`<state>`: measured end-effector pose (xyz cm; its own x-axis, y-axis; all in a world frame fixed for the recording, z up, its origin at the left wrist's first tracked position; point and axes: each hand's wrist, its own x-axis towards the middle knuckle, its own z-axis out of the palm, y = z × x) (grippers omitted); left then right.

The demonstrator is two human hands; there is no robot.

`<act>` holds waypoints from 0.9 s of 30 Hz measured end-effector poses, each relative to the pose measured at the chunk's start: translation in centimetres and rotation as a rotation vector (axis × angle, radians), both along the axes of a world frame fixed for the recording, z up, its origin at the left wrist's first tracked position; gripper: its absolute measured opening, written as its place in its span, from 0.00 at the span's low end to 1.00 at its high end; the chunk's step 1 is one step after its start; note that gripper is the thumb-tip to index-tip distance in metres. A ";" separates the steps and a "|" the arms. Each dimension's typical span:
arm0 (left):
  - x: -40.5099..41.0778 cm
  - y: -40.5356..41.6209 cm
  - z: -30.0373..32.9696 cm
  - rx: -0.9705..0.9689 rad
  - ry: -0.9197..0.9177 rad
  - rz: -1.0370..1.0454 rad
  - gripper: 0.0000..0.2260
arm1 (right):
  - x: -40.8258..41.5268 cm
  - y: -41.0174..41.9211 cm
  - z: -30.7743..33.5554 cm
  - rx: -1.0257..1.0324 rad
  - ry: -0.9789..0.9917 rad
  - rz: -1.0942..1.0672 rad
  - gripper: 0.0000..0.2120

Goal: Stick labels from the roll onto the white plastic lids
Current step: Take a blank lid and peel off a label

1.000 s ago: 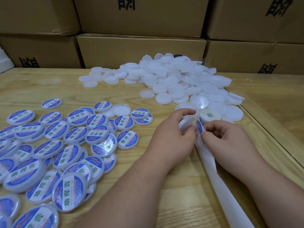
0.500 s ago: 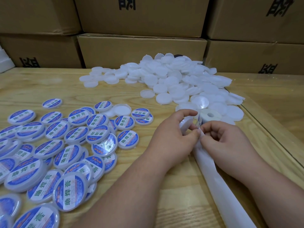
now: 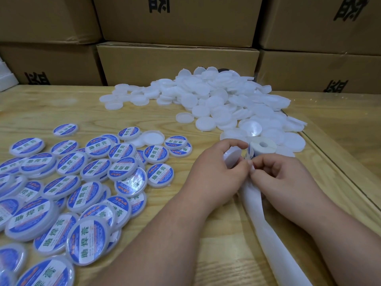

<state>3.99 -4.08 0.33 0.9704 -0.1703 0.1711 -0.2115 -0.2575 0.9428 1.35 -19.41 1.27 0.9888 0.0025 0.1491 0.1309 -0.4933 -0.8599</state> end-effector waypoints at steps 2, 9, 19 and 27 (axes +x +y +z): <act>-0.1 0.1 0.1 -0.008 0.003 -0.002 0.11 | -0.1 0.0 0.1 0.017 0.009 0.028 0.08; 0.0 -0.1 0.0 -0.026 0.006 -0.014 0.12 | 0.0 0.2 0.0 -0.036 -0.032 -0.020 0.07; 0.1 -0.1 -0.1 -0.048 0.026 0.006 0.12 | 0.0 0.4 0.2 -0.038 -0.064 -0.090 0.11; 0.2 -0.2 0.1 -0.145 0.044 0.106 0.14 | -0.1 0.4 0.4 -0.008 -0.056 -0.115 0.14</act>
<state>4.22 -4.25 0.40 0.9886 -0.0435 0.1438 -0.1485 -0.1370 0.9794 1.28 -19.05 1.72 0.9727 -0.1091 0.2047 0.1209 -0.5146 -0.8489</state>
